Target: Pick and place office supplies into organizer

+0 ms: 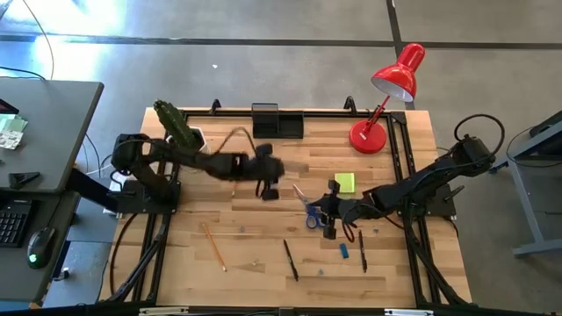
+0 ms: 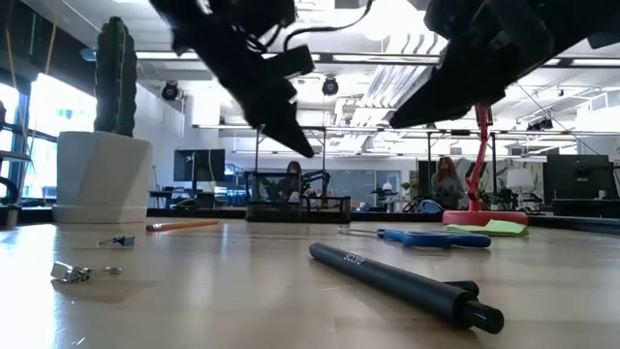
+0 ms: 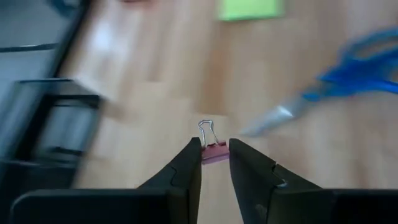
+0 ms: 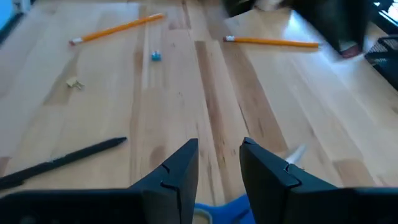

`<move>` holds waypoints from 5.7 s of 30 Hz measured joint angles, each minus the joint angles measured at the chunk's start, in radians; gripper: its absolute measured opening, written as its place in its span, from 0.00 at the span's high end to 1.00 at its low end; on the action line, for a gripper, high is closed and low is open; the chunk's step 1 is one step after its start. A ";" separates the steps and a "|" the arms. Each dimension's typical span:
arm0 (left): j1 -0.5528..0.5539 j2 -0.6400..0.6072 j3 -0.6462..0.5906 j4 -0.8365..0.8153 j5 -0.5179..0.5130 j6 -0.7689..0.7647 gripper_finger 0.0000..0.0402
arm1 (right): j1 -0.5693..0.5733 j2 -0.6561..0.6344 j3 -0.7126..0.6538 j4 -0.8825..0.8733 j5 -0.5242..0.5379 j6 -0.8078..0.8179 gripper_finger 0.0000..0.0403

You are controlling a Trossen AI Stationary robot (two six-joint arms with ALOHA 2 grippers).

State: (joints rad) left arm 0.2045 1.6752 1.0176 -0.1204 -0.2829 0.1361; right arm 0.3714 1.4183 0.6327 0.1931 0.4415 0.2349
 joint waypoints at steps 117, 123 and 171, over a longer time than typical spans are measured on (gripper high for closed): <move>-0.362 -0.097 -0.399 0.785 0.266 -0.129 0.61 | 0.483 0.025 0.209 -1.172 -0.215 1.789 0.67; -0.362 -0.085 -0.399 0.817 0.227 -0.091 0.61 | 0.480 0.091 0.209 -1.134 -0.279 1.809 0.62; -0.362 -0.086 -0.398 0.806 0.185 -0.062 0.61 | 0.453 0.148 0.111 -1.141 -0.307 1.949 0.63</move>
State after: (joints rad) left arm -0.1571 1.5890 0.6197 0.6860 -0.0978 0.0740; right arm 0.8242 1.5661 0.7441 -0.9483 0.1347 2.1834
